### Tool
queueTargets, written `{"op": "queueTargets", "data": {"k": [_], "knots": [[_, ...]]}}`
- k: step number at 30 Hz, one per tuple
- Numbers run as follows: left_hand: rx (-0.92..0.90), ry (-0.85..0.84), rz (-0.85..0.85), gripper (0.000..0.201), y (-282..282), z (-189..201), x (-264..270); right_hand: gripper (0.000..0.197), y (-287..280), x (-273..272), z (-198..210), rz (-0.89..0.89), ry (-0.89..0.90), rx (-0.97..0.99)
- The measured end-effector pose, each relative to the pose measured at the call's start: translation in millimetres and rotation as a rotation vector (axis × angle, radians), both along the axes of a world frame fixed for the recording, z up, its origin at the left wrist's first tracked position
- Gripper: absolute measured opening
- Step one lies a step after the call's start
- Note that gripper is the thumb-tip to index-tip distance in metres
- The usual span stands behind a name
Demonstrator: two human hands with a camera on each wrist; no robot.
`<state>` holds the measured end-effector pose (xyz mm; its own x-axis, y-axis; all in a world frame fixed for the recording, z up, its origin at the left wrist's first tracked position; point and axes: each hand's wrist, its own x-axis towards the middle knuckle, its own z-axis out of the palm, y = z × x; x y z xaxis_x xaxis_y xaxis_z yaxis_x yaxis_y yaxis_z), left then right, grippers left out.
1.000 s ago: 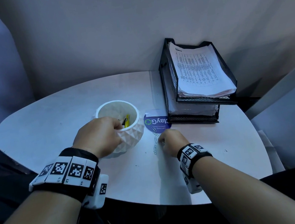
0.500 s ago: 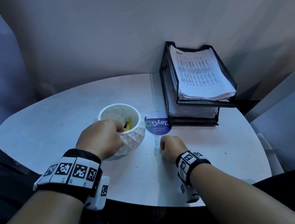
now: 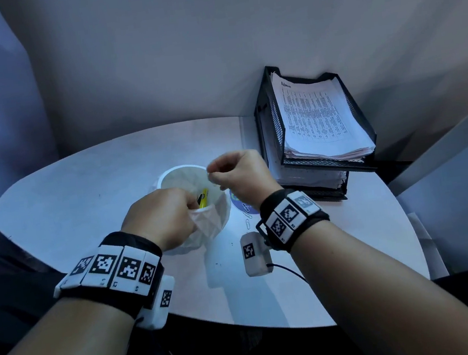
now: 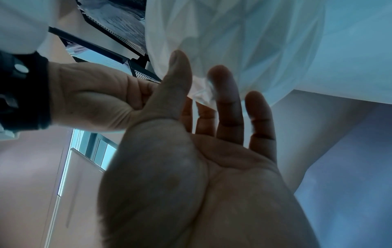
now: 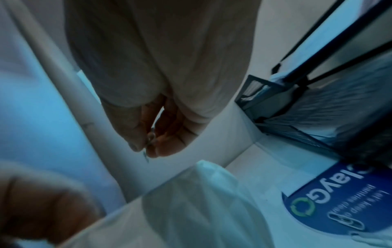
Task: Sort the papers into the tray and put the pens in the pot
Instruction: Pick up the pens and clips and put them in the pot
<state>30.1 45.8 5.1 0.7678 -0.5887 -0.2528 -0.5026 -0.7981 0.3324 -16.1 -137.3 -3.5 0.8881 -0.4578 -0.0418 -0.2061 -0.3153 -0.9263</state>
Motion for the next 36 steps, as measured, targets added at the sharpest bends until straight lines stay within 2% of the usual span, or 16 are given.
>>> {"op": "queueTargets", "data": {"k": [3, 6, 9, 12, 15, 20, 31, 33, 34, 36], "knots": [[-0.011, -0.007, 0.009, 0.03, 4.5, 2.0, 3.2, 0.015, 9.8, 10.3, -10.6, -0.023, -0.05, 0.012], [-0.028, -0.014, 0.047, 0.03, 13.6, 1.6, 10.1, 0.018, 4.4, 13.0, -31.5, -0.213, -0.069, 0.06], [-0.038, -0.029, 0.08, 0.029, 22.7, 2.4, 18.3, 0.021, -3.7, 8.5, -59.8, -0.321, 0.107, 0.013], [-0.048, -0.043, 0.116, 0.026, 30.0, 5.6, 26.5, 0.02, -1.3, 0.6, -87.3, -0.168, 0.379, -0.192], [-0.07, -0.059, 0.152, 0.024, 34.7, 8.8, 33.3, 0.024, 10.1, -0.8, -105.6, -0.067, 0.523, -0.322], [-0.097, -0.061, 0.174, 0.02, 36.6, 12.1, 37.2, 0.026, 35.2, 11.1, -120.9, -0.01, 0.609, -0.472], [-0.096, -0.026, 0.167, 0.021, 30.9, 15.2, 30.9, 0.02, 43.5, 11.7, -118.9, 0.126, 0.721, -0.614], [-0.097, -0.026, 0.156, 0.023, 30.6, 15.5, 29.7, 0.019, 38.3, 6.2, -119.4, 0.091, 0.695, -0.531], [-0.097, -0.028, 0.153, 0.025, 30.5, 15.3, 29.6, 0.017, 33.2, 3.6, -119.9, 0.04, 0.647, -0.418], [-0.097, -0.031, 0.149, 0.027, 30.2, 14.0, 29.2, 0.012, 18.9, -1.5, -114.3, -0.158, 0.488, 0.01]]}}
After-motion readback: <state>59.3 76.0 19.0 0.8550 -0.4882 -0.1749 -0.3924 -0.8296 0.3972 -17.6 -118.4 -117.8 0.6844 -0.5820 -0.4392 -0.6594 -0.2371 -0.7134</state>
